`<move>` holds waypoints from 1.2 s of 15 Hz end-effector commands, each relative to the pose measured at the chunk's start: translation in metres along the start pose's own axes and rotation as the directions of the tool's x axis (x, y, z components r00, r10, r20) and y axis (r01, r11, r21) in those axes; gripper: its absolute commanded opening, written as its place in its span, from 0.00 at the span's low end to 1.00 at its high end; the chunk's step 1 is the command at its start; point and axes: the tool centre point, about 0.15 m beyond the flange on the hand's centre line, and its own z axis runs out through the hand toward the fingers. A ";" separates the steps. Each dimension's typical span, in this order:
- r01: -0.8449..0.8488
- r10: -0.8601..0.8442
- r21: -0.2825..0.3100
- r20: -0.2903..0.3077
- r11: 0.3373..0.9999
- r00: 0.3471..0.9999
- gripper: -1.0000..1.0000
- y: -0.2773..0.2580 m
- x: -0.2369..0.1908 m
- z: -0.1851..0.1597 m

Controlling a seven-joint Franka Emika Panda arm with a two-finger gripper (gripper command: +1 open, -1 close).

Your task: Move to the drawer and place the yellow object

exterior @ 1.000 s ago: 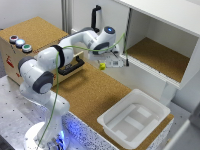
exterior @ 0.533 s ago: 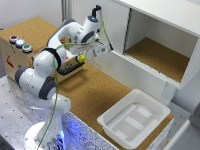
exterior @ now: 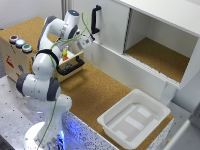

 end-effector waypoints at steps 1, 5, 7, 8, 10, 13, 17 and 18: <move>0.053 -0.053 0.010 -0.029 0.999 0.998 0.00 0.027 0.034 0.060; 0.052 -0.053 -0.036 -0.006 0.998 0.999 0.00 0.023 0.059 0.091; 0.026 -0.023 -0.065 0.033 0.998 0.999 0.00 0.019 0.066 0.114; 0.012 -0.007 -0.103 0.050 0.995 0.999 0.00 0.019 0.067 0.126; -0.019 0.032 -0.146 0.084 0.989 0.996 0.00 0.019 0.064 0.147; -0.098 0.120 -0.187 0.108 0.977 0.987 0.00 0.031 0.059 0.173; -0.117 0.141 -0.207 0.106 0.971 0.984 1.00 0.035 0.053 0.150; -0.129 0.151 -0.197 0.097 0.972 0.984 1.00 0.034 0.052 0.139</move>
